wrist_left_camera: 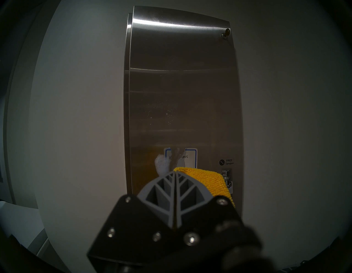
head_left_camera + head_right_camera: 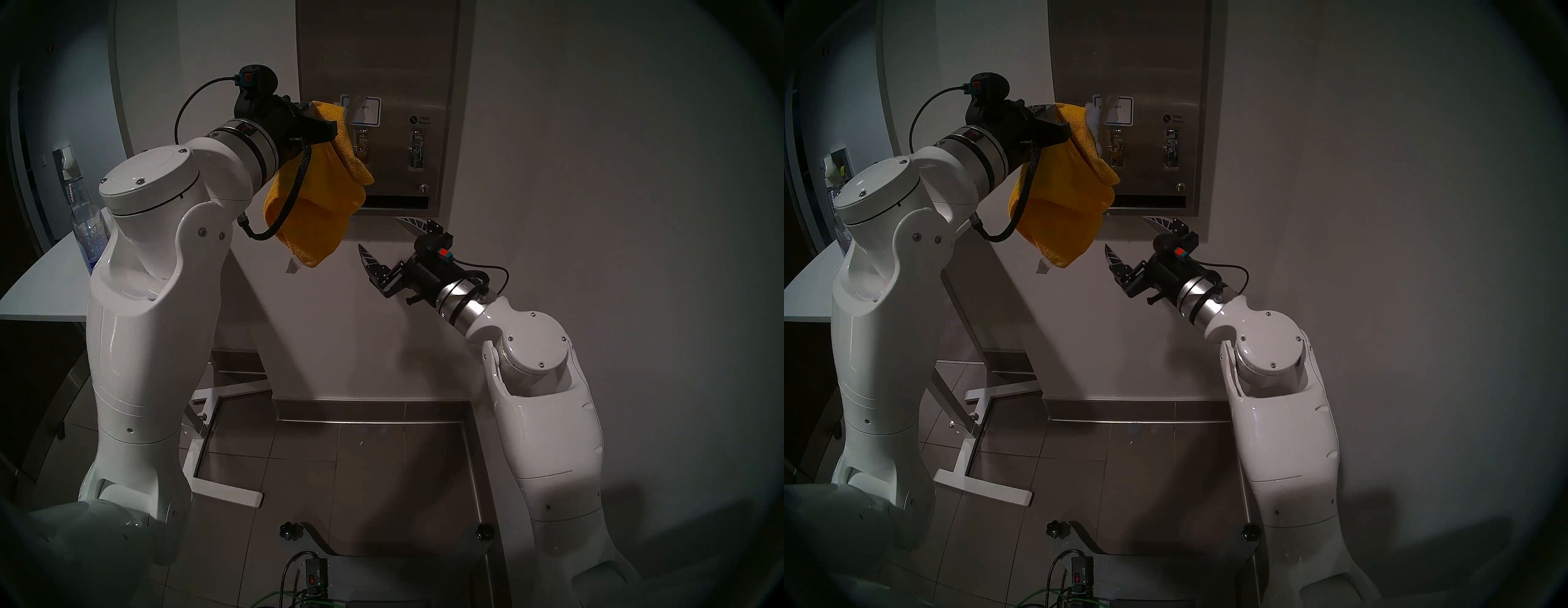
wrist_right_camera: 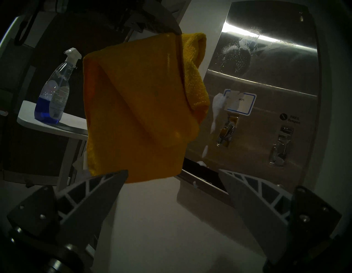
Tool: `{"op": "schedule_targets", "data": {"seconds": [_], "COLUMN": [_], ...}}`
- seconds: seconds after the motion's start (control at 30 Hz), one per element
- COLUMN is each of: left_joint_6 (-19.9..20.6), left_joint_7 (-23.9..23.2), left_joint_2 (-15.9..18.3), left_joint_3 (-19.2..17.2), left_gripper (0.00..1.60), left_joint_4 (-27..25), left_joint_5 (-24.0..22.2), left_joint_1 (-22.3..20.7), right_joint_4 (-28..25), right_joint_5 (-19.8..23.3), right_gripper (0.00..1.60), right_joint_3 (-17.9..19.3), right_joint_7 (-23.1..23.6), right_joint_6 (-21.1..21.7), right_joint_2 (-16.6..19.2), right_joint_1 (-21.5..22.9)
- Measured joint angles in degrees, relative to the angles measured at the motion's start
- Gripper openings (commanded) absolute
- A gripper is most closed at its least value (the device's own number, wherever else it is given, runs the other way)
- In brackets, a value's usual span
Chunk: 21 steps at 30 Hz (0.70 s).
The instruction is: Pick up the cloth and wipe the surface
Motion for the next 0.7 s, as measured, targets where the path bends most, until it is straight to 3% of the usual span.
{"op": "schedule_targets", "data": {"seconds": [0.23, 0.7], "left_joint_6": [0.02, 0.05], "left_joint_7": [-0.02, -0.05], "left_joint_2": [-0.02, -0.08], "left_joint_3": [0.0, -0.03], "left_gripper": [0.0, 0.0], "left_joint_4": [-0.01, -0.04], "left_joint_5": [0.11, 0.28], "left_joint_1": [0.0, 0.01], "right_joint_4": [3.19, 12.25], "right_joint_5": [1.72, 9.85], "right_gripper": [1.6, 1.6], "right_joint_3": [-0.06, 1.52], "right_joint_7": [0.67, 3.0], "right_joint_6": [1.82, 6.24], "right_joint_2": [-1.75, -5.65], "right_joint_1": [3.1, 8.73]}}
